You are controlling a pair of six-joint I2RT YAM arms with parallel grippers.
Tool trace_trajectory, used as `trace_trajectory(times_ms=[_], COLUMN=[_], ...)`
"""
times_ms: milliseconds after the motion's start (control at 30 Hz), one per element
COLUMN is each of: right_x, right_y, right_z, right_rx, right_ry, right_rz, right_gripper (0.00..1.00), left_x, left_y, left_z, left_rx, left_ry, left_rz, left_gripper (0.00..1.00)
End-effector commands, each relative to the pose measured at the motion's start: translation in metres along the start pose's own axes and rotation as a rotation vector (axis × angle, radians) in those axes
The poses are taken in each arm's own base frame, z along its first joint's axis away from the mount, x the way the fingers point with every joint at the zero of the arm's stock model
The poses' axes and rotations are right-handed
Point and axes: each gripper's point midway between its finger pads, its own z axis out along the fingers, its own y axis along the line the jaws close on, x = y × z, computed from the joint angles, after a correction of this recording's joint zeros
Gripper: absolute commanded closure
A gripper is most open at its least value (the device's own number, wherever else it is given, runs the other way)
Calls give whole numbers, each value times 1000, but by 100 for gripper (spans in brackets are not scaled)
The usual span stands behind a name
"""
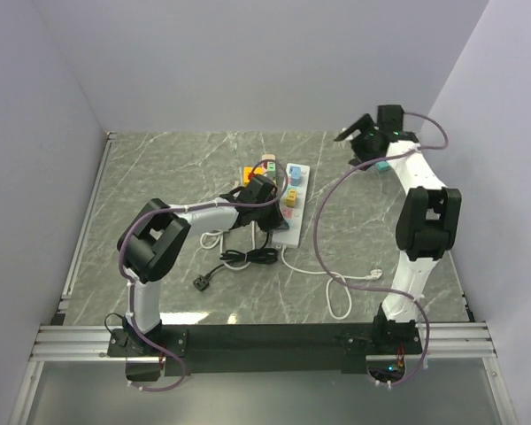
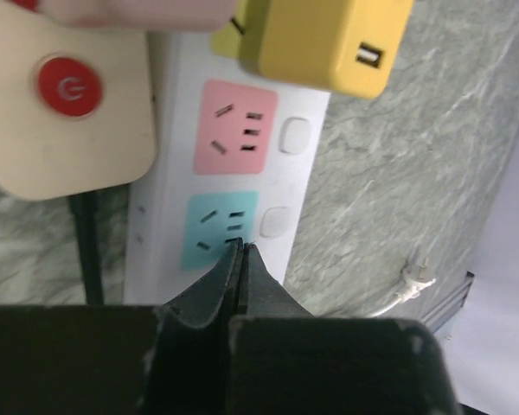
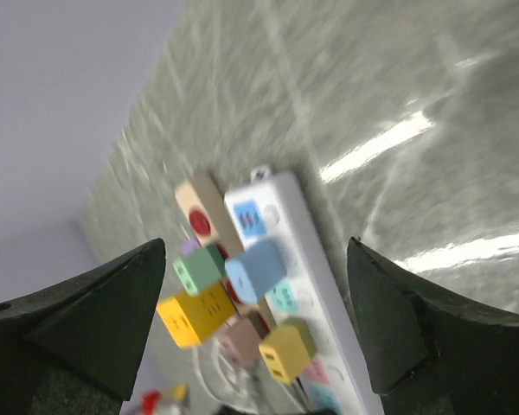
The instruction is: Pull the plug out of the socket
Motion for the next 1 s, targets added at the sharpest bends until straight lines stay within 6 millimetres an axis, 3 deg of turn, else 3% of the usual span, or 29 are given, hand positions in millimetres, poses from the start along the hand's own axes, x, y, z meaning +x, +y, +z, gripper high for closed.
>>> trace_trajectory(times_ms=[0,33,67,133,200,400,667,967], right_x=[55,61,82,87,106,130,171,197], right_y=[15,20,21,21,22,10,0,8], right_z=[-20,-22,-23,-25,-25,-19,-2,9], right_rx=[73,82,109,158,182,312,319,289], right_ry=[75,74,112,91,109,146,246,269], right_rz=[-335,-370,-414,-473,-530,-675,-749,-773], right_gripper=[9,9,9,12,19,24,30,27], left_x=[1,1,2,4,9,29,36,40], left_y=[-5,-2,0,7,19,55,64,66], left_z=[11,16,18,22,25,23,21,18], left_rx=[31,32,31,16,-10,-73,-61,-55], left_ry=[14,17,24,33,42,66,57,58], left_rz=[-12,-21,-27,-51,-60,-93,-108,-125], left_gripper=[100,100,100,100,100,100,100,100])
